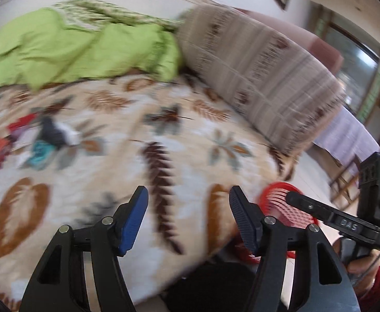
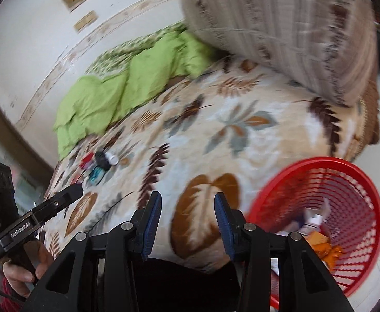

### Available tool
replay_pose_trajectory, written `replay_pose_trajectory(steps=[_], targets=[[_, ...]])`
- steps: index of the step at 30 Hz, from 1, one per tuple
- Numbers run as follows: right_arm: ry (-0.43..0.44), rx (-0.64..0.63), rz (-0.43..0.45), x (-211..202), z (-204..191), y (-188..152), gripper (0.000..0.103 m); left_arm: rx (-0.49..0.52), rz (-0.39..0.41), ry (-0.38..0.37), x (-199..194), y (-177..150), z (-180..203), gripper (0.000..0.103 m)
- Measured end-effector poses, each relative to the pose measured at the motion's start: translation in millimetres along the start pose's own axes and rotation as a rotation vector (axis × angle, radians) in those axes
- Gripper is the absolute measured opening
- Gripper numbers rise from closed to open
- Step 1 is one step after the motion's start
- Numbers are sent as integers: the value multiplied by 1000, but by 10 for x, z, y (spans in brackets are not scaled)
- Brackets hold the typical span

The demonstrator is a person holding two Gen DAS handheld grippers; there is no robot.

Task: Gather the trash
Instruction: 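Move both open tools back toward the trash pile on the bed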

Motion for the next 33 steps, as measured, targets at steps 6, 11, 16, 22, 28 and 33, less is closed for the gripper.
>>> replay_pose_trajectory(steps=[6, 11, 16, 22, 28, 33], targets=[[71, -86, -74, 463, -665, 23, 45, -117, 28, 90, -166, -43, -792, 64], [116, -150, -139, 856, -1204, 3, 45, -203, 70, 180, -361, -77, -1490, 64], [125, -216, -181, 1260, -1684, 2, 45, -311, 90, 244, -495, -135, -2181, 67], [156, -291, -221, 1778, -2197, 152, 45, -428, 115, 299, -579, -147, -2860, 67], [130, -329, -224, 2391, -2542, 511, 44, -508, 169, 364, -603, 61, -3477, 67], [136, -274, -254, 2903, -2652, 728, 44, -531, 197, 373, -535, 249, -3821, 67]])
Point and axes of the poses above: each gripper's, at about its wrist camera, not at the fingertips, and x roughly the way its jaws point, z to its right, y to its top, the point moved 8 cm from there along x, roughly the way its jaws point, and after that the axes turned 6 degrees about -z, right-handed, at the moved point
